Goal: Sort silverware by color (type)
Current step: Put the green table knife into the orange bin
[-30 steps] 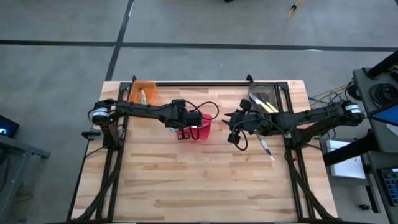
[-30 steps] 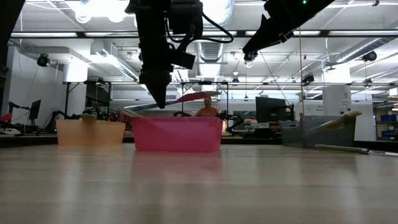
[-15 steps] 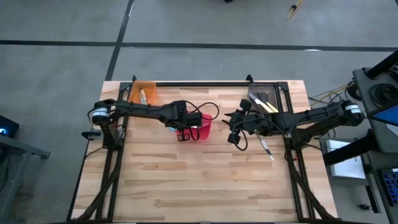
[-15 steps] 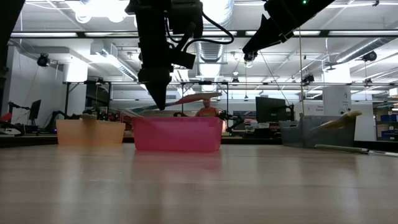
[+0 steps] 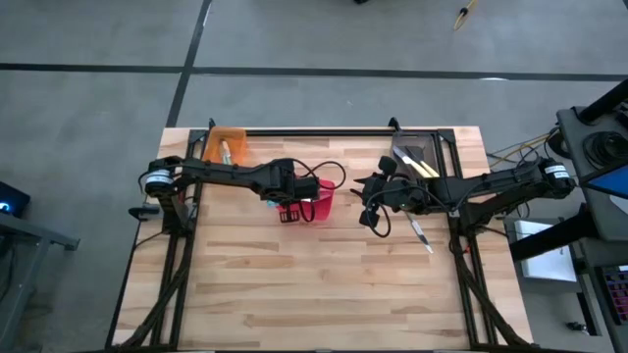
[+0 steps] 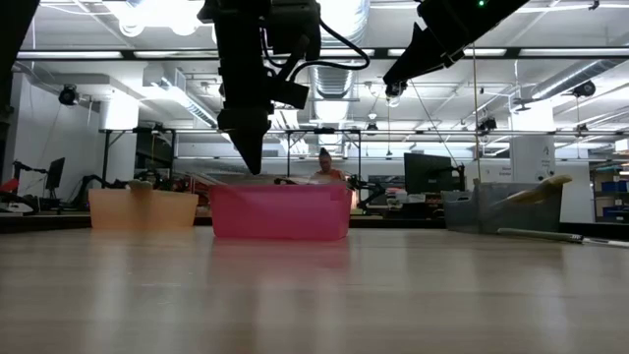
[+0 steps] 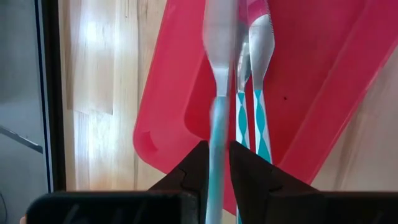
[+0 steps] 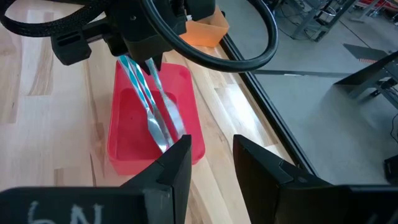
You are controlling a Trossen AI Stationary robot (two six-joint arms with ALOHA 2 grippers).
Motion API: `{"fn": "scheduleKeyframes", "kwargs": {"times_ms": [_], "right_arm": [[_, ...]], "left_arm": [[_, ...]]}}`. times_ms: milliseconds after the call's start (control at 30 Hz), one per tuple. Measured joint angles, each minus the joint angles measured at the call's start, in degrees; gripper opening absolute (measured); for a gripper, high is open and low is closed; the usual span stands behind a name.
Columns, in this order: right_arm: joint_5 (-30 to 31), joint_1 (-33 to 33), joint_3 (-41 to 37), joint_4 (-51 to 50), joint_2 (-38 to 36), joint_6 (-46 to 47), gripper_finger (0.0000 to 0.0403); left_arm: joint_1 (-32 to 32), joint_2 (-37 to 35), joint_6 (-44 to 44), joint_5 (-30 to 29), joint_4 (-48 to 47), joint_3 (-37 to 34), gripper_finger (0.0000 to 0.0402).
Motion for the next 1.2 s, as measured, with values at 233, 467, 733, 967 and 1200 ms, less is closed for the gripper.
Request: {"fn": "scheduleKeyframes", "kwargs": {"times_ms": [233,467,733,967,1200], "right_arm": [[0.0,0.0,0.0,0.0,0.0,0.0,0.0109],[0.0,0.0,0.0,0.0,0.0,0.4,0.0109],[0.0,0.0,0.0,-0.1,0.0,1.0,0.0109],[0.0,0.0,0.0,-0.1,0.0,4.7,0.0109],[-0.2,0.0,0.0,-0.4,0.0,10.2,0.0109]], "left_arm": [[0.0,0.0,0.0,-0.1,0.0,0.0,0.0063],[-0.2,-0.3,-0.4,-0.1,-0.8,0.0,0.0066],[-1.6,-5.2,-1.0,-0.1,-2.8,-0.1,0.0066],[-3.6,-10.2,-5.3,-0.1,-2.7,-1.0,0.0066],[-10.5,-13.9,-10.9,-2.4,1.3,-4.0,0.0066]]}}
